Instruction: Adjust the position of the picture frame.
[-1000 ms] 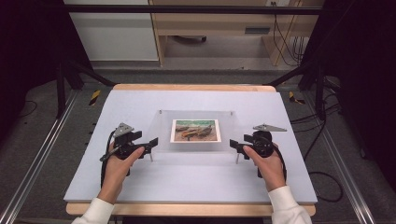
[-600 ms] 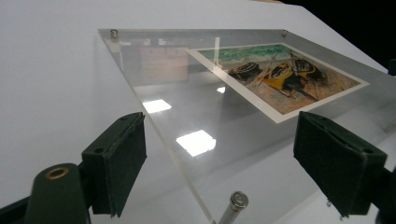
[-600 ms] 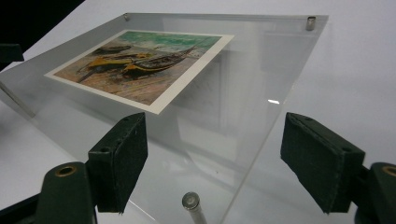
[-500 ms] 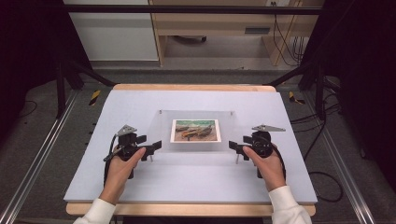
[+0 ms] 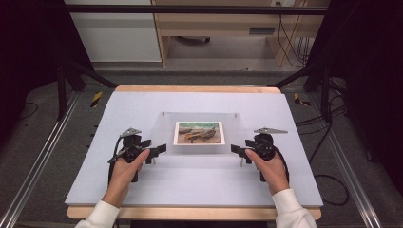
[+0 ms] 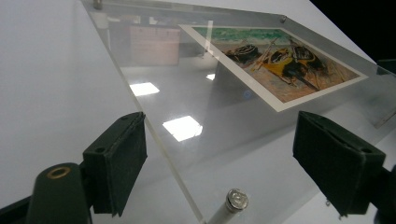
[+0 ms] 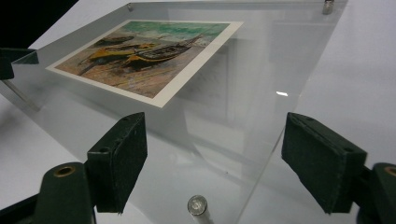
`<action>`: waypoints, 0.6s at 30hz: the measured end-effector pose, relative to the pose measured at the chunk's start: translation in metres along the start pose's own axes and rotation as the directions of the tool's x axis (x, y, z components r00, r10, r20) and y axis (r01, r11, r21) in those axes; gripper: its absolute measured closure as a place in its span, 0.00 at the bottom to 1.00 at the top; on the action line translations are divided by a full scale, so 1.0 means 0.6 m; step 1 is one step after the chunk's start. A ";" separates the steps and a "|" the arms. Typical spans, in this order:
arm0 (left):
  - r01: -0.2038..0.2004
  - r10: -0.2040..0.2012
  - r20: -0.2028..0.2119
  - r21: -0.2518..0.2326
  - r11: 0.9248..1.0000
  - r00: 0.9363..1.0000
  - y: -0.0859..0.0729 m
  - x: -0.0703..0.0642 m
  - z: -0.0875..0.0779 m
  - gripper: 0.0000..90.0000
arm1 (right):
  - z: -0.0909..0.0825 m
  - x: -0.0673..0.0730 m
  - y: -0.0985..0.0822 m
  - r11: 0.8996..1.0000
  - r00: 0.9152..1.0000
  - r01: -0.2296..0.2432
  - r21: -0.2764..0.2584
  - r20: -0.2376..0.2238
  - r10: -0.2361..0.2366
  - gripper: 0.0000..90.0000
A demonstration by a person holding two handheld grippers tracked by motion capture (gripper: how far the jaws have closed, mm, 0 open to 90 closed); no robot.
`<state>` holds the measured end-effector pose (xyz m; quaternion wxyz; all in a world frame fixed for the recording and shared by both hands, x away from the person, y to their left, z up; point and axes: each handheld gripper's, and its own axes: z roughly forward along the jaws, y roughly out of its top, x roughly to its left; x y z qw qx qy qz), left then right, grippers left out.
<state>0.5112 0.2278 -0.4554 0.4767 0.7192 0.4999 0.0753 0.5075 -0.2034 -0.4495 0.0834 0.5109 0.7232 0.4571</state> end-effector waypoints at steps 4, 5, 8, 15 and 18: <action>0.011 -0.011 0.014 -0.002 1.000 1.000 -0.001 0.004 0.002 0.18 | 0.002 -0.002 -0.001 1.000 1.000 -0.006 -0.003 -0.003 0.006 0.24; 0.015 -0.015 0.017 0.000 1.000 1.000 -0.001 0.005 0.002 0.18 | 0.002 -0.002 -0.002 1.000 1.000 -0.021 -0.001 -0.007 0.021 0.24; 0.025 -0.026 0.018 0.005 1.000 1.000 -0.001 0.005 0.003 0.18 | 0.002 -0.004 -0.003 1.000 1.000 -0.029 -0.005 -0.012 0.029 0.24; 0.056 -0.056 0.046 0.019 0.998 0.997 -0.002 0.003 0.008 0.17 | 0.001 -0.003 -0.006 0.998 0.998 -0.066 0.004 -0.018 0.066 0.24; 0.053 -0.054 0.053 0.021 0.998 0.997 -0.002 0.005 0.008 0.17 | 0.000 -0.003 -0.006 0.997 0.997 -0.077 0.010 -0.024 0.077 0.23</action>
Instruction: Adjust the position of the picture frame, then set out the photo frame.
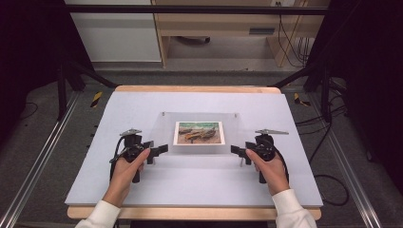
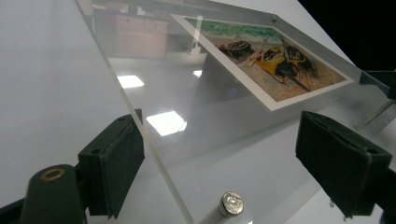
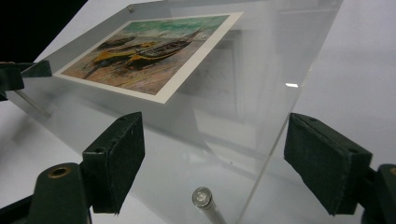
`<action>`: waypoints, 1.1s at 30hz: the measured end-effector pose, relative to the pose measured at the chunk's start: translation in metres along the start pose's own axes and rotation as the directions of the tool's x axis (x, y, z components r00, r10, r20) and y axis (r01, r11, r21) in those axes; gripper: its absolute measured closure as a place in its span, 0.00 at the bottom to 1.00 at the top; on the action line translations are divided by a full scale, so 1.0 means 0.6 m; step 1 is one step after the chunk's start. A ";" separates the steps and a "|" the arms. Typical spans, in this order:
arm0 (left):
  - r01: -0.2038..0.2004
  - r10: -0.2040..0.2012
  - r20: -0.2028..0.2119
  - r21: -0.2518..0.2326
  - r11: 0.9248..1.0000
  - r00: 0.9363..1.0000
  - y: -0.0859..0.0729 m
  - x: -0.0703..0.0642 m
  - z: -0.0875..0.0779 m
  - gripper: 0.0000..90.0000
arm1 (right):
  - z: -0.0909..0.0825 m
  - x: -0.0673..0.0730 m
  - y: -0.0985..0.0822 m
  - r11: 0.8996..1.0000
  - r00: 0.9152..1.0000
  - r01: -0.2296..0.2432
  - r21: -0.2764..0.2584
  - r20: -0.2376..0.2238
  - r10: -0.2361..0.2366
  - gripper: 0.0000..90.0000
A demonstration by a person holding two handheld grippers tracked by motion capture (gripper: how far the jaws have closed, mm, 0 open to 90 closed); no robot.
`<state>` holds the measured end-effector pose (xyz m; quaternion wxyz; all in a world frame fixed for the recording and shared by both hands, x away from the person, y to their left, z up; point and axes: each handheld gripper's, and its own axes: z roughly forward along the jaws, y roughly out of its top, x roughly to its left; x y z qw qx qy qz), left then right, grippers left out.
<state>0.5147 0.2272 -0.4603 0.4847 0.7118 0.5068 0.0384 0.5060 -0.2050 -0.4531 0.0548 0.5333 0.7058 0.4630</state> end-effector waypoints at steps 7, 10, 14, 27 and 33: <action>-0.003 0.003 0.005 0.000 1.000 1.000 0.000 0.002 0.000 0.17 | 0.000 -0.002 -0.003 0.999 0.998 -0.046 0.027 -0.047 0.048 0.23; 0.001 -0.001 0.011 -0.005 1.000 1.000 0.000 0.003 0.000 0.17 | 0.003 -0.003 -0.002 0.999 0.998 -0.049 0.023 -0.046 0.050 0.23; -0.004 0.004 0.016 -0.002 1.000 1.000 0.001 0.005 0.000 0.18 | 0.007 -0.006 -0.001 0.998 0.997 -0.053 0.015 -0.052 0.053 0.23; -0.002 0.002 0.020 0.005 1.000 1.000 0.005 0.009 -0.002 0.22 | 0.012 -0.011 0.003 0.999 0.997 -0.042 0.008 -0.057 0.042 0.24; -0.035 0.035 0.007 -0.008 0.999 0.999 0.011 0.009 -0.002 0.24 | 0.016 -0.010 0.010 1.000 0.999 -0.028 -0.010 -0.034 0.027 0.26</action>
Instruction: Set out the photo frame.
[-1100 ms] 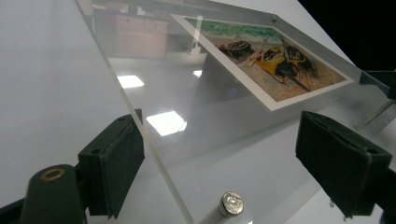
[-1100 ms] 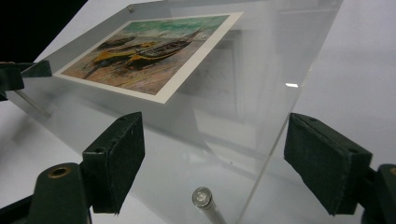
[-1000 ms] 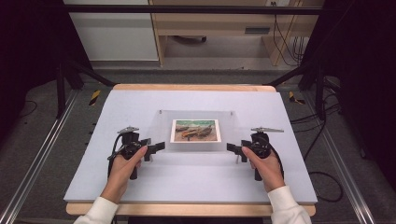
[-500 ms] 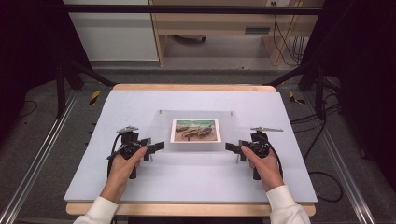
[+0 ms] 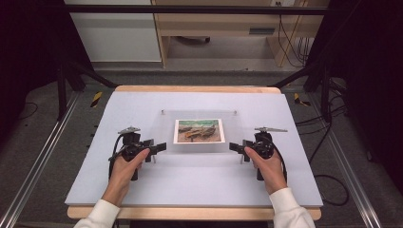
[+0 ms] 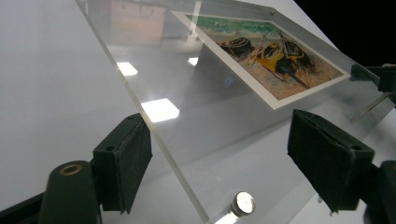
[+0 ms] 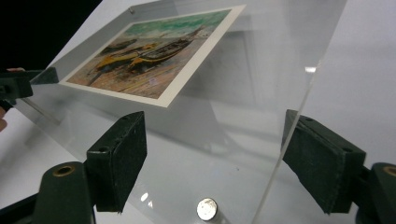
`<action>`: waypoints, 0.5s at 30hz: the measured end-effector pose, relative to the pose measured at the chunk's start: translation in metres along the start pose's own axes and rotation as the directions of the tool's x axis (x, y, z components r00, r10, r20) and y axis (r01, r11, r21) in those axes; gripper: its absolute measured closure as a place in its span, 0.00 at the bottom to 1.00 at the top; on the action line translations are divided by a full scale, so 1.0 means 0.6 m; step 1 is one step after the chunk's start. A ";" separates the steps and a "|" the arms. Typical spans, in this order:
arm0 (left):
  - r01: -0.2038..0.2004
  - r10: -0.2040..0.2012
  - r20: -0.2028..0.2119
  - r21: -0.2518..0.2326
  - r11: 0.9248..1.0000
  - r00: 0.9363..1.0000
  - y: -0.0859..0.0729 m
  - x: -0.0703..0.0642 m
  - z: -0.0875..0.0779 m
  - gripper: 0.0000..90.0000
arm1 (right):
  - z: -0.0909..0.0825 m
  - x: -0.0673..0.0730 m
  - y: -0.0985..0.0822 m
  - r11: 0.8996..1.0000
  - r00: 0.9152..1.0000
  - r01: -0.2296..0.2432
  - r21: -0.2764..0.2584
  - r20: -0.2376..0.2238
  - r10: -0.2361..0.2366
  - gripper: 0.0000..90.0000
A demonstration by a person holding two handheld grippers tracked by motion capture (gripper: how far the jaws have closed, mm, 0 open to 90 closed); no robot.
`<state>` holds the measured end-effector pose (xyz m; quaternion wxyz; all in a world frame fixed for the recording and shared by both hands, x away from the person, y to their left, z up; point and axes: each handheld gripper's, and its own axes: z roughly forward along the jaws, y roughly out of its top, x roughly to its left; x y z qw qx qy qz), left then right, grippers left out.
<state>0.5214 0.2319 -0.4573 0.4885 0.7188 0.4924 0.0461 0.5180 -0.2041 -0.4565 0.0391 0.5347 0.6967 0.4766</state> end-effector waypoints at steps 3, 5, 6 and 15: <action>-0.026 0.026 -0.014 -0.017 1.000 1.000 0.003 -0.002 0.003 0.25 | 0.001 0.000 0.005 0.999 0.999 0.029 -0.015 0.014 -0.029 0.27; -0.029 0.029 -0.013 -0.018 0.999 1.000 0.003 -0.002 0.003 0.25 | 0.000 -0.001 0.005 0.999 0.999 0.038 -0.020 0.016 -0.038 0.27; -0.032 0.031 -0.012 -0.019 0.999 0.999 0.003 -0.002 0.002 0.25 | 0.000 -0.001 0.005 0.999 0.999 0.040 -0.021 0.014 -0.040 0.27; -0.061 0.060 -0.027 -0.040 0.997 0.998 -0.004 -0.009 -0.008 0.30 | -0.011 0.006 -0.001 0.996 0.996 0.082 -0.025 0.023 -0.082 0.30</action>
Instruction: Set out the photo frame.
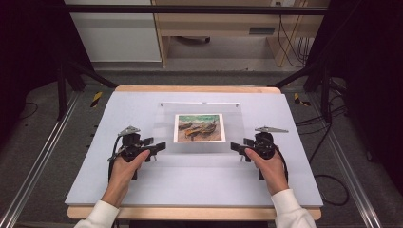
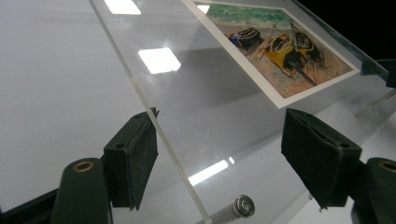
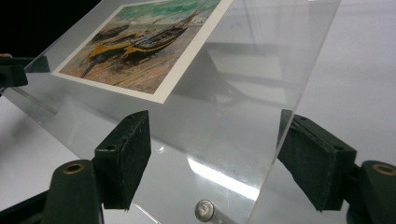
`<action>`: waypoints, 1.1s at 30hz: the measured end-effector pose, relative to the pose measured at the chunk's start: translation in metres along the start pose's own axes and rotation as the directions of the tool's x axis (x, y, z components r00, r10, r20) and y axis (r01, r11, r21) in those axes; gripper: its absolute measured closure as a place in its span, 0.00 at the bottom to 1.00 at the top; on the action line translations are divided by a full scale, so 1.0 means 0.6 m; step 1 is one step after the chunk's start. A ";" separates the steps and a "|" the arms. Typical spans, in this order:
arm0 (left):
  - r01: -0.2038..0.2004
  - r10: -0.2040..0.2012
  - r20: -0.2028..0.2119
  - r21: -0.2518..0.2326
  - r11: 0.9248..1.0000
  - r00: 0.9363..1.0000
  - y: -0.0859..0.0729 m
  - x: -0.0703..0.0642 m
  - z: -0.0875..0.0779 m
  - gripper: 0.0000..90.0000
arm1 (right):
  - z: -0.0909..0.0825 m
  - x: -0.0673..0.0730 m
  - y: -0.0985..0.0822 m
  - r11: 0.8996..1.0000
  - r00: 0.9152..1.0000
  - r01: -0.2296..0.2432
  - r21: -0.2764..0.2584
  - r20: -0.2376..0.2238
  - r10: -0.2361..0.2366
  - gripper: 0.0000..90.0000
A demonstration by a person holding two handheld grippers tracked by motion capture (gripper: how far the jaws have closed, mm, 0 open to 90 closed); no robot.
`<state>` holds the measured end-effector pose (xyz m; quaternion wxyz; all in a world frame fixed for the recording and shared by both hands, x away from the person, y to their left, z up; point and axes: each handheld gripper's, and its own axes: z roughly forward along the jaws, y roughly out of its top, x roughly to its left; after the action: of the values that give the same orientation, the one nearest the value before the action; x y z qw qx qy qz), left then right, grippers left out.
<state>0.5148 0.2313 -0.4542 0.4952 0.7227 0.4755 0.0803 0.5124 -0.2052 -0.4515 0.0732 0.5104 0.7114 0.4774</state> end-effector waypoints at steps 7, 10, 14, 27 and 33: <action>-0.012 0.011 -0.015 -0.019 1.000 1.000 -0.007 -0.006 -0.014 0.37 | -0.012 0.007 -0.006 0.999 0.999 0.044 -0.003 0.005 -0.044 0.34; -0.014 0.014 -0.021 -0.030 0.999 1.000 -0.010 -0.010 -0.018 0.40 | -0.018 0.011 -0.008 0.998 0.998 0.069 -0.004 0.013 -0.069 0.35; -0.027 0.026 -0.029 -0.035 0.999 0.999 -0.015 -0.015 -0.026 0.42 | -0.026 0.017 -0.013 0.996 0.995 0.093 -0.005 0.026 -0.092 0.37; -0.060 0.058 -0.053 -0.036 0.998 0.997 -0.022 -0.028 -0.040 0.48 | -0.041 0.031 -0.023 0.989 0.987 0.148 -0.008 0.058 -0.147 0.42; -0.056 0.054 -0.058 -0.039 0.998 0.997 -0.024 -0.029 -0.040 0.48 | -0.042 0.032 -0.024 0.989 0.988 0.146 -0.009 0.058 -0.146 0.42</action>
<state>0.4825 0.2342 -0.4473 0.4935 0.7227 0.4678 0.1241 0.4790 -0.2057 -0.4419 0.1319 0.4700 0.7412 0.4608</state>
